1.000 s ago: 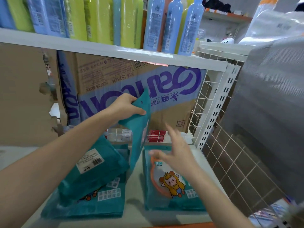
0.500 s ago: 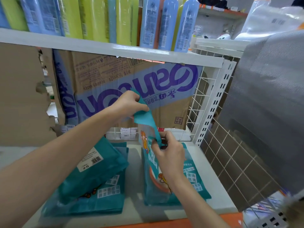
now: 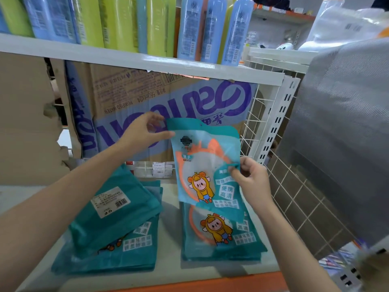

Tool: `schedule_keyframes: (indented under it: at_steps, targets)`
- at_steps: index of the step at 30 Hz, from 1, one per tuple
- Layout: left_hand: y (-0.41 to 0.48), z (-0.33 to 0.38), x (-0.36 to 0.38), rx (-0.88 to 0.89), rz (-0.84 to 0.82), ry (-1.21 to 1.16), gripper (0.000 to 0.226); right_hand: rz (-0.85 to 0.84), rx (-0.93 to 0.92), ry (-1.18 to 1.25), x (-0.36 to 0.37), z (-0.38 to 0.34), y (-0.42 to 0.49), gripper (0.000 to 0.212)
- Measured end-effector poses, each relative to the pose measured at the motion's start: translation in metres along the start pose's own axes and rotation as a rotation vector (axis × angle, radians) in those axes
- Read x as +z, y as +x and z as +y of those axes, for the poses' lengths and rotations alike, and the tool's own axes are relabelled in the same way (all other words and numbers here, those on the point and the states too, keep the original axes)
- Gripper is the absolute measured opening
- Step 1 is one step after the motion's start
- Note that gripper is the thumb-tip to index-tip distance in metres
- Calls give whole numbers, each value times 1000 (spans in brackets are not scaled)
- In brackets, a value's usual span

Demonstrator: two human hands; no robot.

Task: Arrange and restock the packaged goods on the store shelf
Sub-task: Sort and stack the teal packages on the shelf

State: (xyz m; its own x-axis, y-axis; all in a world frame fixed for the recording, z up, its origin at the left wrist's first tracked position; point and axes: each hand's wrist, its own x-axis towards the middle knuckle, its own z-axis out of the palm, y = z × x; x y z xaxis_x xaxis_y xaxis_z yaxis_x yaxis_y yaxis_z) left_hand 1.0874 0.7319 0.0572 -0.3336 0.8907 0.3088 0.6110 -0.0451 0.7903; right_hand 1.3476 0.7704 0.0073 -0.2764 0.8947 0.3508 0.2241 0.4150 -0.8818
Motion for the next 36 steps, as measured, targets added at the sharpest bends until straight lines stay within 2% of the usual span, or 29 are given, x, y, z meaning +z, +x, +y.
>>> schedule_keyframes:
  at_steps: [2, 4, 6, 8, 11, 16, 22, 24, 27, 32, 36]
  targets:
    - [1, -15, 2, -48, -83, -10, 71, -42, 28, 47, -8, 2, 1, 7]
    - [-2, -25, 4, -143, -259, -131, 92, -79, 62, 88, -11, 3, 0, 6]
    - [-9, -33, 9, -195, -435, -208, 88, -96, 84, 124, -11, 3, -3, 4]
    - [-15, -38, 16, -180, -538, -232, 67, -105, 102, 170, -10, 1, -6, 4]
    - [-21, -33, 25, -133, -480, -349, 38, -150, 111, 196, -6, -4, -9, 4]
    - [-22, -30, 21, -48, -377, -380, 41, -84, 112, 217, 8, -1, -21, 10]
    - [-30, -35, 26, -18, -344, -390, 26, -48, 208, 279, 15, 6, -42, 12]
    - [-31, -33, 29, -49, -302, -444, 28, -75, 250, 279, 12, 11, -48, 14]
    - [-28, -30, 36, -136, -251, -513, 28, -115, 297, 156, 5, 20, -53, 19]
    - [-16, -30, 62, -298, -260, -404, 45, -160, 326, 18, -7, 35, -46, 31]
    - [-14, -31, 94, -410, -246, -398, 46, -208, 387, -82, -20, 54, -42, 33]
